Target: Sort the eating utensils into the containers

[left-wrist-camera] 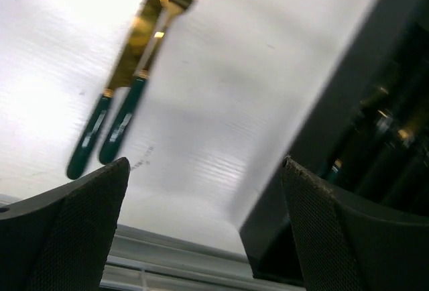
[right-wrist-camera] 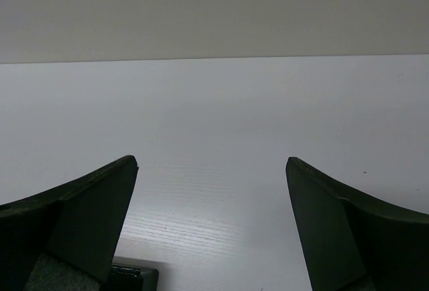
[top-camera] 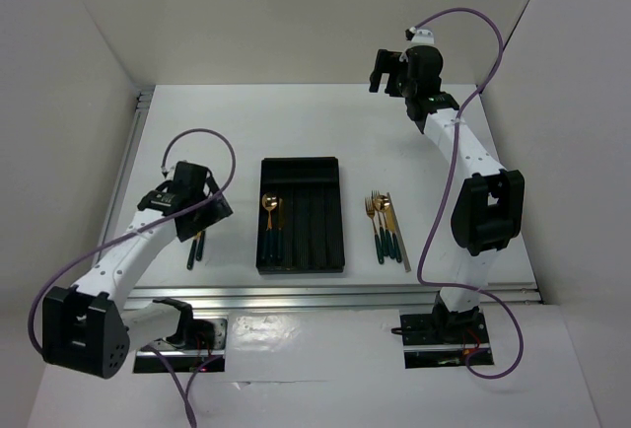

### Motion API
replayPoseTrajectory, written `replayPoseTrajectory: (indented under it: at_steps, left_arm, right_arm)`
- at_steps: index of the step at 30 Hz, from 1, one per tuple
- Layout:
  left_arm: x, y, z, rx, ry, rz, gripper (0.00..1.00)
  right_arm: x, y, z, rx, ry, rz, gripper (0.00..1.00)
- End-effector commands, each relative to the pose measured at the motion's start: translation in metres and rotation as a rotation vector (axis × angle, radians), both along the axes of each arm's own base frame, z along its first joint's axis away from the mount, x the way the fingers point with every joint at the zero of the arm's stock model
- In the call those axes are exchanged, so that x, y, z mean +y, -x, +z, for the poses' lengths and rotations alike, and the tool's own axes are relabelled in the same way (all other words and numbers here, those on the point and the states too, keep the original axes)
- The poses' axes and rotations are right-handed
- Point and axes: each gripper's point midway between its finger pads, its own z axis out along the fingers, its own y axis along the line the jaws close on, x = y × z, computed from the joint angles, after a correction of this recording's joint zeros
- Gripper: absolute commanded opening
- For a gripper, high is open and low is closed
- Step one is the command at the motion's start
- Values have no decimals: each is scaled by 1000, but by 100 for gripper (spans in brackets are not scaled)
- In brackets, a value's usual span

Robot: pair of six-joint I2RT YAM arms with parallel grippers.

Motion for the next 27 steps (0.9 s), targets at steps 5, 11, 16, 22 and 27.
replayPoseTrajectory:
  at_steps: [5, 11, 16, 22, 27]
  left_arm:
    - [24, 0, -38, 82, 48, 81, 96]
    - [33, 5, -53, 110, 5, 113, 92]
    - [34, 2, -50, 55, 5, 117, 85]
    - [37, 8, -65, 91, 5, 136, 80]
    - [37, 7, -74, 118, 1, 136, 78]
  right_arm:
    - [2, -8, 22, -55, -6, 10, 100]
    - [1, -12, 15, -45, -2, -1, 100]
    - [1, -12, 15, -45, -2, -1, 100]
    - [-1, -12, 15, -45, 1, -9, 100]
    - [-1, -12, 15, -45, 1, -9, 100]
